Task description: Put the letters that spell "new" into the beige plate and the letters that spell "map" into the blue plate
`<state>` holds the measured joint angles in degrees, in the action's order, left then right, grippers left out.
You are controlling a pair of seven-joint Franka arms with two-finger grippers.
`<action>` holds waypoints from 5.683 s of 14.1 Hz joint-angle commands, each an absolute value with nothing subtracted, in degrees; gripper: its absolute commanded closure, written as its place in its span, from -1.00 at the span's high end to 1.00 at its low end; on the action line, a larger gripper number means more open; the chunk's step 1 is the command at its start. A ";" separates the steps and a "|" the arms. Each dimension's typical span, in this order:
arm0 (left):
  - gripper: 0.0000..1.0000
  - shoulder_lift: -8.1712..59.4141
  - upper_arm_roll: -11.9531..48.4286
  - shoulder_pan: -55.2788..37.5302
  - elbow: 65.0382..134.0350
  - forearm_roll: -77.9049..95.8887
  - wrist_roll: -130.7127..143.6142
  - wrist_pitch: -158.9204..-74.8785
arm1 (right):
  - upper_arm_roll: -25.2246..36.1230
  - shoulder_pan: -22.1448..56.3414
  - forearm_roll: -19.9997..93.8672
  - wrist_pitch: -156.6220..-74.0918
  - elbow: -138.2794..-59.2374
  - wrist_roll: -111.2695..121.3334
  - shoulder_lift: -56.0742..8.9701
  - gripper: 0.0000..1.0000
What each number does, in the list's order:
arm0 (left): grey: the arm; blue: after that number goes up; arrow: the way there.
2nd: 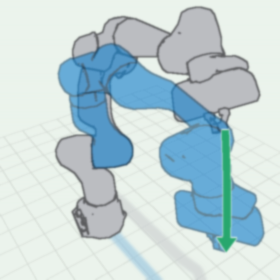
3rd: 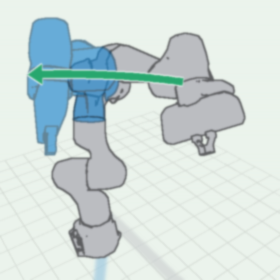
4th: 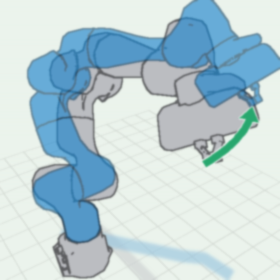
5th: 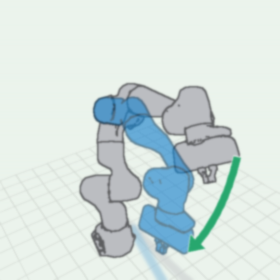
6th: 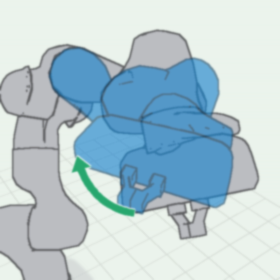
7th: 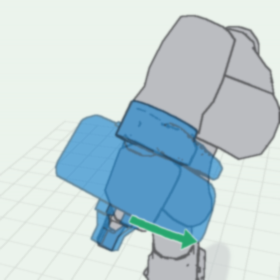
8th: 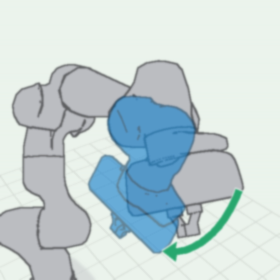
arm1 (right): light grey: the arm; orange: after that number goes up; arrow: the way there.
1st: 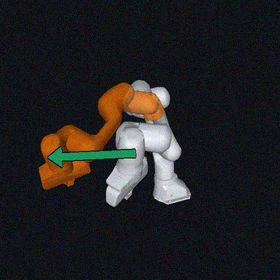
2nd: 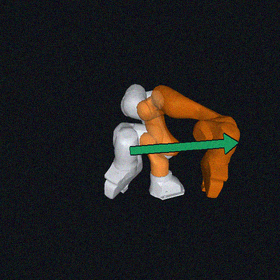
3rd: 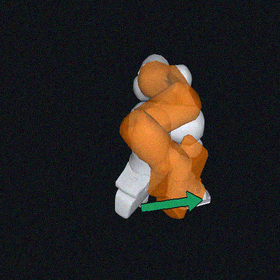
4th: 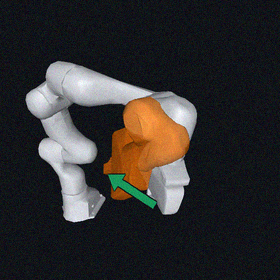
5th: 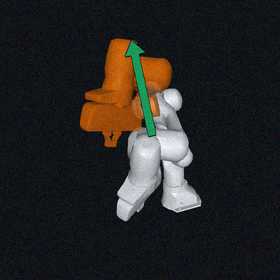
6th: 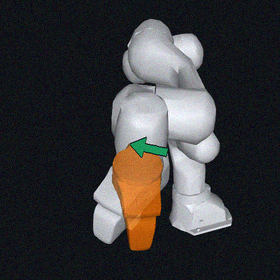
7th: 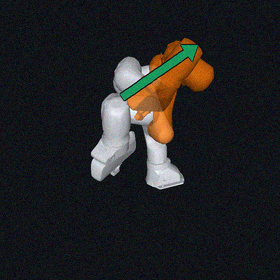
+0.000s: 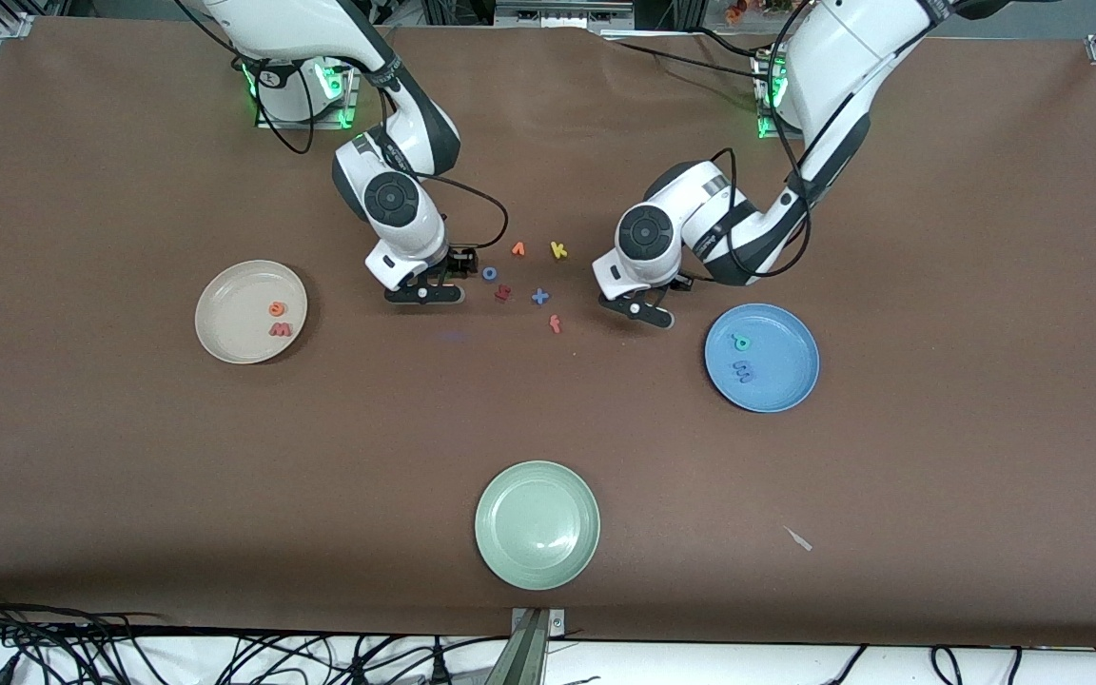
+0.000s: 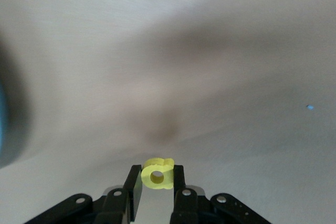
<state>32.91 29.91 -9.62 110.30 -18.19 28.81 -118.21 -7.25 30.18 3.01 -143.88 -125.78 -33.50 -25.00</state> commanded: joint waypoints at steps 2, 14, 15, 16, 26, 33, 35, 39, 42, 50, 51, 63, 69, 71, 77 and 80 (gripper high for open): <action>-0.87 24.62 30.06 -5.03 109.96 -19.60 19.02 -110.67 | -7.56 30.32 3.87 -144.58 -127.27 -33.40 -23.91 0.12; 0.82 32.69 29.44 9.84 107.58 -30.41 -1.58 -118.30 | -7.56 30.32 3.78 -144.49 -126.74 -32.44 -23.73 -0.66; 1.00 32.96 29.36 9.76 107.49 -31.37 -2.19 -118.30 | -7.38 30.24 3.78 -144.14 -126.56 -31.56 -23.03 -0.69; 1.00 32.96 29.44 9.41 107.58 -33.12 -2.11 -118.13 | -6.95 30.15 3.78 -141.62 -125.52 -30.42 -22.42 -0.70; 1.00 23.12 35.33 9.23 90.31 -21.22 -0.70 -98.14 | 13.78 29.97 3.61 -117.42 -115.84 -1.33 -20.47 -0.70; 1.00 14.08 24.91 6.96 80.51 -8.46 -0.97 -90.35 | 17.75 21.99 1.76 -117.25 -114.61 5.43 -24.69 -0.62; 1.00 10.48 17.88 4.41 81.29 -4.68 -0.97 -90.44 | 17.75 21.80 1.84 -116.46 -114.44 5.71 -24.26 0.99; 1.00 5.37 5.75 -2.27 85.16 -2.56 -0.70 -90.44 | 16.62 22.41 2.20 -101.39 -104.01 5.45 -23.90 1.00; 1.00 1.95 0.09 -4.66 93.12 2.11 -0.70 -95.50 | 15.56 23.37 2.63 -89.34 -94.77 5.36 -23.56 1.00; 1.00 -2.11 6.33 1.76 98.26 0.26 -0.97 -97.91 | 15.47 25.74 1.85 -76.72 -85.96 5.54 -18.11 1.00; 1.00 -2.11 6.33 1.76 98.26 0.26 -0.88 -97.74 | 15.56 26.01 1.32 -78.90 -86.04 5.62 -16.54 1.00; 1.00 -1.23 6.15 3.25 95.89 0.26 -0.88 -94.31 | -3.95 2.99 -2.91 -90.53 -94.30 5.36 -0.54 1.00; 1.00 -1.23 6.94 2.90 95.62 0.09 -0.88 -93.69 | -5.45 -1.14 -2.81 -92.02 -96.68 3.08 2.02 1.00; 1.00 -1.06 6.94 2.55 95.54 0.09 -0.79 -93.95 | -5.27 -1.49 -2.81 -92.55 -96.77 2.99 1.85 1.00; 1.00 -0.88 6.59 2.99 95.19 0.26 -0.88 -93.78 | -4.05 -1.41 -2.90 -91.85 -96.42 3.08 2.64 1.00; 1.00 -0.88 6.77 2.90 94.84 0.18 -0.88 -93.78 | -3.08 -0.88 -2.90 -91.76 -95.89 2.99 2.29 1.00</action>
